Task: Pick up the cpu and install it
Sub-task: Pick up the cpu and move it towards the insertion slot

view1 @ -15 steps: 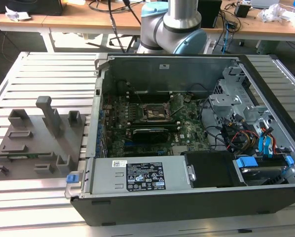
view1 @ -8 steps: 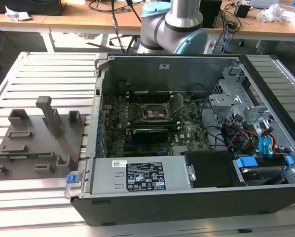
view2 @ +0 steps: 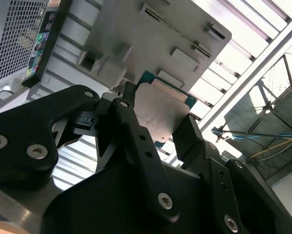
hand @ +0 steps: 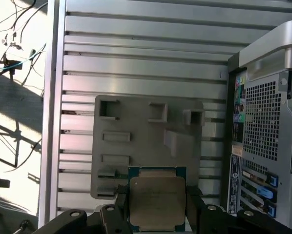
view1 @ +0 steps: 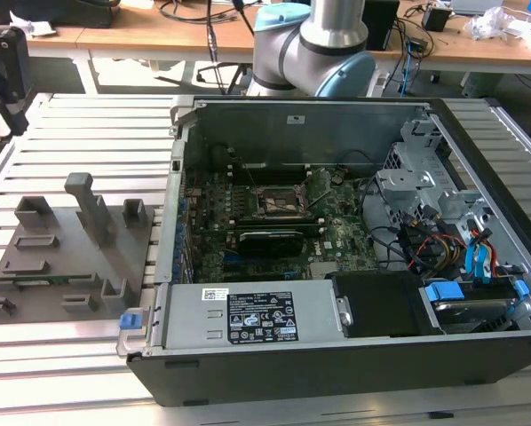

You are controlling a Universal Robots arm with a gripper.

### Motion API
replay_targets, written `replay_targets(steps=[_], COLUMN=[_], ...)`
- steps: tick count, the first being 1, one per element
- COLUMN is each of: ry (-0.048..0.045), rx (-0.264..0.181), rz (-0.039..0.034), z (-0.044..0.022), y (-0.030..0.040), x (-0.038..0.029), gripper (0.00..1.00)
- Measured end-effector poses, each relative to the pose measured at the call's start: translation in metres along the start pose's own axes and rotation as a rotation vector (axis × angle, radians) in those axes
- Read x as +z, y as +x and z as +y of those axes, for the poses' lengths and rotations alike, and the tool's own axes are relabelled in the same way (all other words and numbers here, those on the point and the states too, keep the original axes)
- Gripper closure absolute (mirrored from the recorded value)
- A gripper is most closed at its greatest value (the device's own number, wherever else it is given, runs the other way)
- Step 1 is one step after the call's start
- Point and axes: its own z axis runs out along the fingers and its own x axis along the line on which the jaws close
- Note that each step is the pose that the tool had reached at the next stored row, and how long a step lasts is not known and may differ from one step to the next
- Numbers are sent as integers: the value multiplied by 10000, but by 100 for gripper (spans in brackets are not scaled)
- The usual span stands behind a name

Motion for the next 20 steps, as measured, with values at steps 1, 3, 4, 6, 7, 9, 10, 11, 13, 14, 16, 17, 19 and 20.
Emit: replay_targets(steps=[1,3,4,6,7,9,10,11,13,14,16,17,19,20], ry=[0,3,4,4,5,7,7,8,10,10,12,12,13,13], rx=[1,0,0,-1,-1,1,0,0,0,0,0,0,0,0], rz=[0,1,0,0,1,1,1,1,1,0,1,2,0,1], z=[-2,-6,-8,-12,-13,-16,-17,-18,-20,-22,-24,-26,-29,-31], y=[-40,-116,-154,-209,-241,-292,-312,-335,-382,-406,-447,-470,-544,-572], x=[2,3,5,6,7,8,9,10,11,12,13,14,17,17], gripper=[45,45,45,45,45,45,45,45,45,45,45,45,45,45])
